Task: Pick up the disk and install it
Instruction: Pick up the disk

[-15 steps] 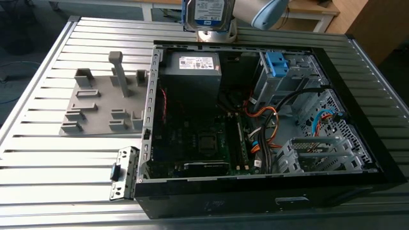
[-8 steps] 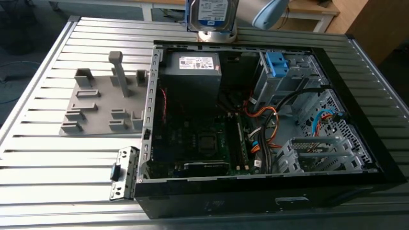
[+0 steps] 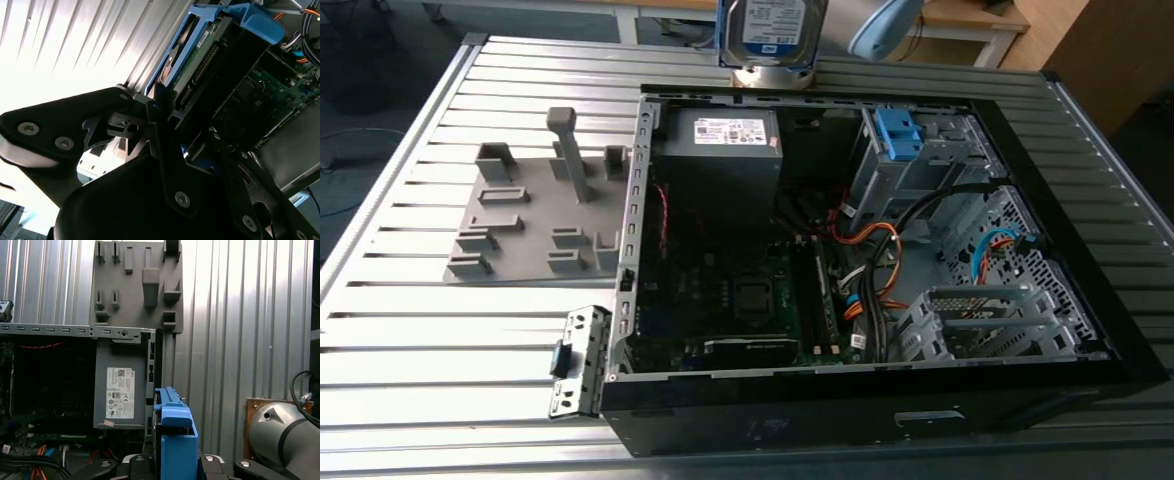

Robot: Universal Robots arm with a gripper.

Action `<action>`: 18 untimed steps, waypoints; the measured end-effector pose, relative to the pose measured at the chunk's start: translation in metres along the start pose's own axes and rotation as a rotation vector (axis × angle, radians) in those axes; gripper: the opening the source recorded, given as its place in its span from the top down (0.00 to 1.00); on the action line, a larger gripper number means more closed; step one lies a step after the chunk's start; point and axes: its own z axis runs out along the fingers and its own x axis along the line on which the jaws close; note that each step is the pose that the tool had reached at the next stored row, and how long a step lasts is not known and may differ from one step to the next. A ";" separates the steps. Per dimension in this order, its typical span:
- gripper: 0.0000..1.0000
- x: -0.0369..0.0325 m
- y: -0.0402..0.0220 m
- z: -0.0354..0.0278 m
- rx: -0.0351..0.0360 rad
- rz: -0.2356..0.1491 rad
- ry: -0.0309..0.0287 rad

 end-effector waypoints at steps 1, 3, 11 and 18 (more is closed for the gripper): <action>0.64 0.0001 -0.0013 0.0000 0.0000 0.000 0.0000; 0.64 0.0003 -0.0040 0.0000 -0.0002 0.000 0.0001; 0.64 0.0010 -0.0169 0.0001 -0.0005 0.000 0.0000; 0.64 0.0017 -0.0314 0.0003 -0.0012 0.000 -0.0001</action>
